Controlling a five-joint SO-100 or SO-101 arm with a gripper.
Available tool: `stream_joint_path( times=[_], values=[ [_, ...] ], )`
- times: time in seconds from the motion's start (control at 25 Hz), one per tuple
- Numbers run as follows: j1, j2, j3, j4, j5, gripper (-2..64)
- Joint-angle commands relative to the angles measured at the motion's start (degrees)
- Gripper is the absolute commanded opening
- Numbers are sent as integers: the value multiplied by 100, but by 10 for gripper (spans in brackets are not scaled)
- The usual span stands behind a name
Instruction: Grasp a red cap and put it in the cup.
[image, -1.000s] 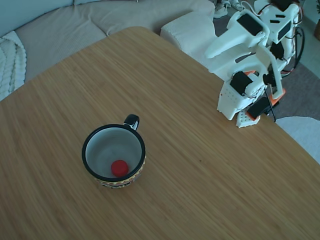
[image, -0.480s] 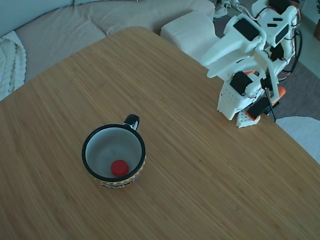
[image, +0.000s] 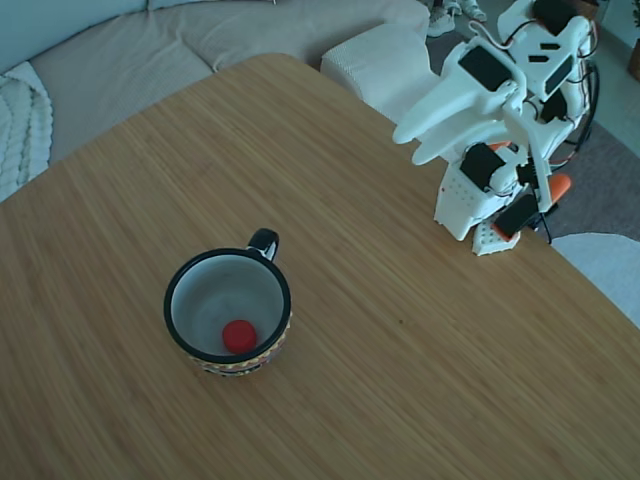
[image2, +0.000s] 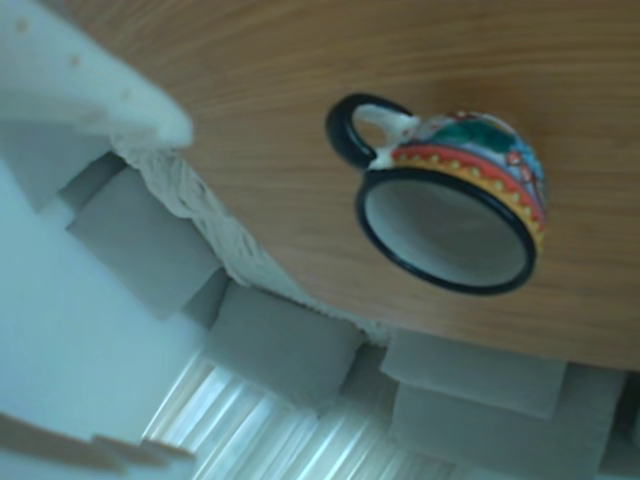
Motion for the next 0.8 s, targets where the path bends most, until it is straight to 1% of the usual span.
stream_joint_path(
  times=[0.0, 0.24, 0.76],
  values=[
    [0, 0, -53, 0, 26, 380],
    [0, 0, 114, -79, 26, 380],
    [35, 9, 79, -62, 26, 380]
  ],
)
